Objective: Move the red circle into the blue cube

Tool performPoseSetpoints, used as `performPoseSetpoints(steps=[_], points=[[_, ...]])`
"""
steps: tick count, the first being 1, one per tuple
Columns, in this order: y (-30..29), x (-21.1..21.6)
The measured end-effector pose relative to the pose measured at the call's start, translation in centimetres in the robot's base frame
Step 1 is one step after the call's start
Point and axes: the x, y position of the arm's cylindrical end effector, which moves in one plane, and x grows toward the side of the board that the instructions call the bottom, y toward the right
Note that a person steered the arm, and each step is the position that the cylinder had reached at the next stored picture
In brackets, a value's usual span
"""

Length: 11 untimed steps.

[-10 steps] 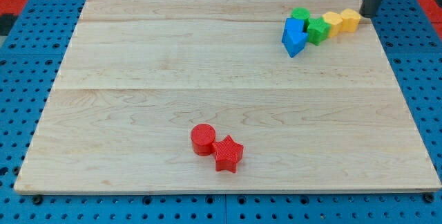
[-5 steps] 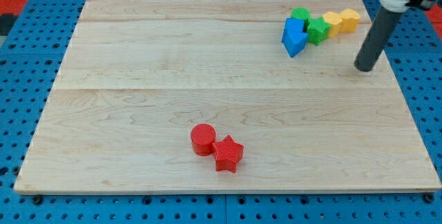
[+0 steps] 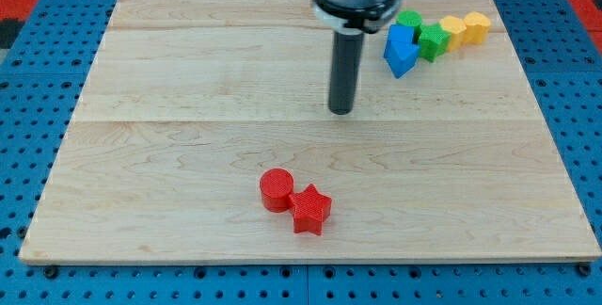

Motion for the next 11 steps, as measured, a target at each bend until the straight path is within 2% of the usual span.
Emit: performPoseSetpoints(steps=[4,5,6,7,8,11], points=[[-12.5,0.2],[-13.4,4.8],[-13.4,10.6],[-13.0,11.7],[-10.1,12.2],[-5.1,7.8]])
